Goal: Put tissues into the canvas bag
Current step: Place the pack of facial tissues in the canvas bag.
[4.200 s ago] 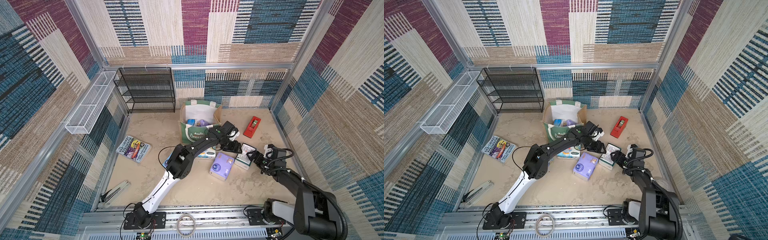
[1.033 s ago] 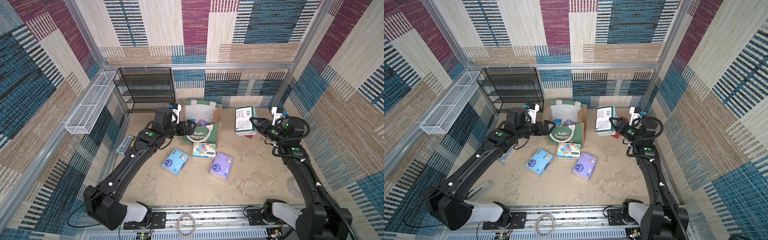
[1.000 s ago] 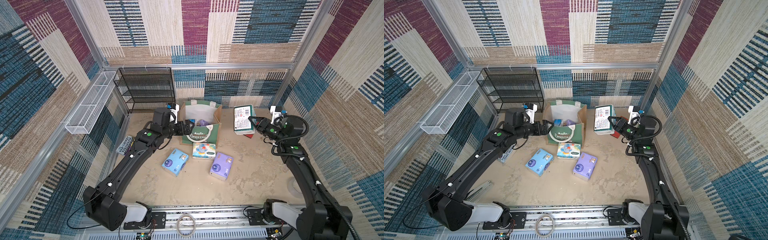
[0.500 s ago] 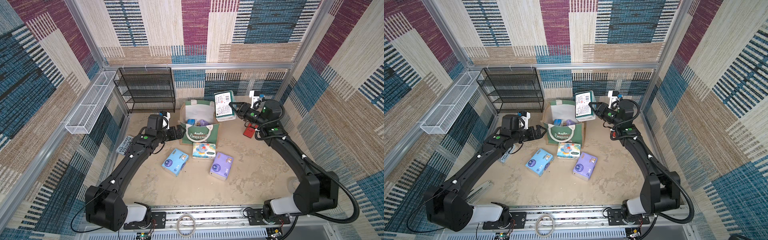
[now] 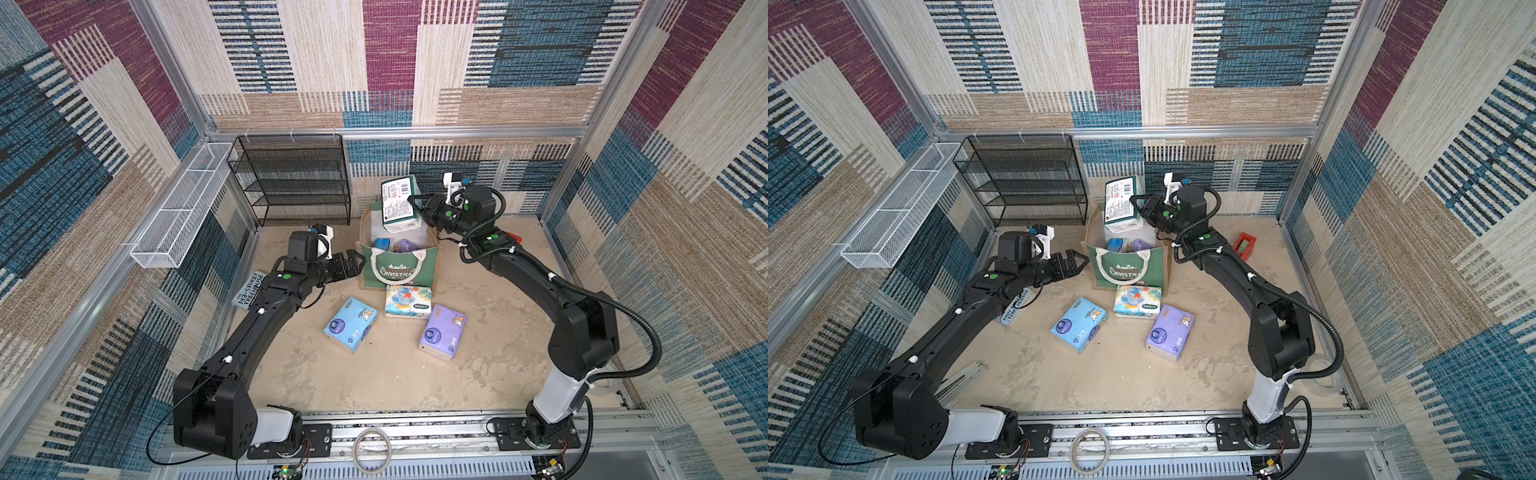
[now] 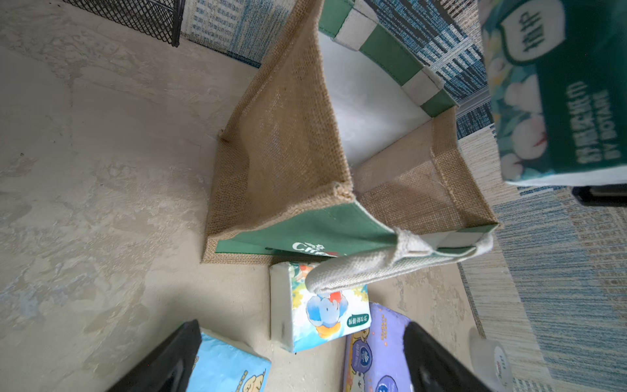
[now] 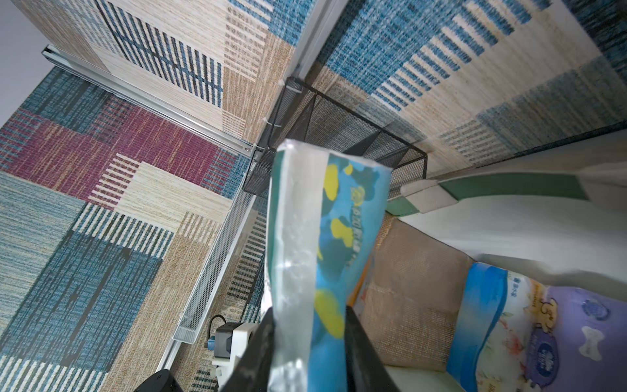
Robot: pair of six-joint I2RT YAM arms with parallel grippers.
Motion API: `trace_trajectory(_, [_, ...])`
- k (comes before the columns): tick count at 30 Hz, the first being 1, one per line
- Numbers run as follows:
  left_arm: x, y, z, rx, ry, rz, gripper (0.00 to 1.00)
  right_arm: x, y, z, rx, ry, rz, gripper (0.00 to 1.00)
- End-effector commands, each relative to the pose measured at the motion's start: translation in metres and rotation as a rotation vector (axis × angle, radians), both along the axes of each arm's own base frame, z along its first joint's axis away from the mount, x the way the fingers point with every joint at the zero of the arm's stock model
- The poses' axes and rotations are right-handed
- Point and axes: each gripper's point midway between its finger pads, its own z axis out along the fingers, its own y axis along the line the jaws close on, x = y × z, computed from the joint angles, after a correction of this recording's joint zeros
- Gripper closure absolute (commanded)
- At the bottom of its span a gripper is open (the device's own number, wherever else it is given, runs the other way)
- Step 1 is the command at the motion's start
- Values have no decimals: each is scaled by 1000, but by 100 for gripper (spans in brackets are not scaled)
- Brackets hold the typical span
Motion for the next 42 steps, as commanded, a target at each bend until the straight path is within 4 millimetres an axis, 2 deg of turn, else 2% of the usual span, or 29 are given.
trace_trajectory(1, [5,-5,8,-41,-23,-18,3,13,5,-4,3,31,-80,69])
trace_trajectory(3, [5,-4,6,-43,-18,-21,3,16,12,-11,-4,53,-95,69])
trace_trajectory(8, [2,-3,5,-38,-18,-23,3,23,14,-36,-18,123,-160,68])
trace_trajectory(13, [3,-4,4,-48,-15,-25,3,33,30,-58,-64,165,-144,67])
trace_trajectory(21, [-1,-5,0,-62,-7,-31,4,44,32,-96,-130,223,-179,67])
trace_trajectory(35, [-3,-7,-7,-71,10,-34,4,39,51,-142,-240,291,-160,66])
trace_trajectory(42, [-7,-3,-8,-61,7,-23,4,35,53,-166,-283,322,-147,66])
